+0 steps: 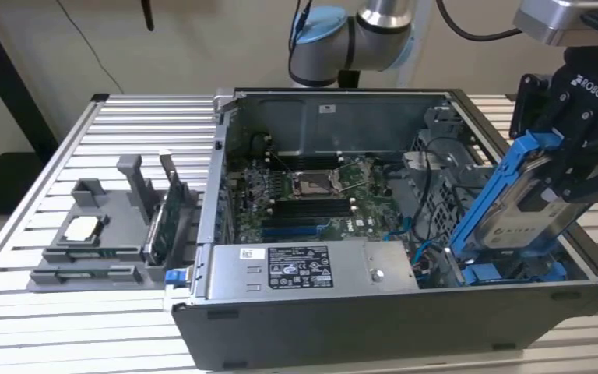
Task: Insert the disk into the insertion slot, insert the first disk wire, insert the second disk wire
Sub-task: 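Insert the disk into the insertion slot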
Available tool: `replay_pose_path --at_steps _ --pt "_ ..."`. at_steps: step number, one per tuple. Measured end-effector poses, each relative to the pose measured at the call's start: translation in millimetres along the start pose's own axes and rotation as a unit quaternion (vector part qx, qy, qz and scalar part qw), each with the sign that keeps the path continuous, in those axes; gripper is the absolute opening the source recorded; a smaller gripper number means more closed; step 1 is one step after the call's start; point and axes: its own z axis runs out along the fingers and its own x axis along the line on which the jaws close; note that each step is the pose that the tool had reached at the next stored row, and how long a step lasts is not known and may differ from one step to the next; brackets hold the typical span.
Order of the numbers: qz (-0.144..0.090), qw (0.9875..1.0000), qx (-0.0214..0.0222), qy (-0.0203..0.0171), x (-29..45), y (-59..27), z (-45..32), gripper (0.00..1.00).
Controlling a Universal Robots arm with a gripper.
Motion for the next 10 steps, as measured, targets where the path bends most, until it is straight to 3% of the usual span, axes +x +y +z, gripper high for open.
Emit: replay_pose_path --at_steps 10 --pt "0.000 1.0000 0.0000 -0.0001 -0.1 -5.0 6.1 0.33"
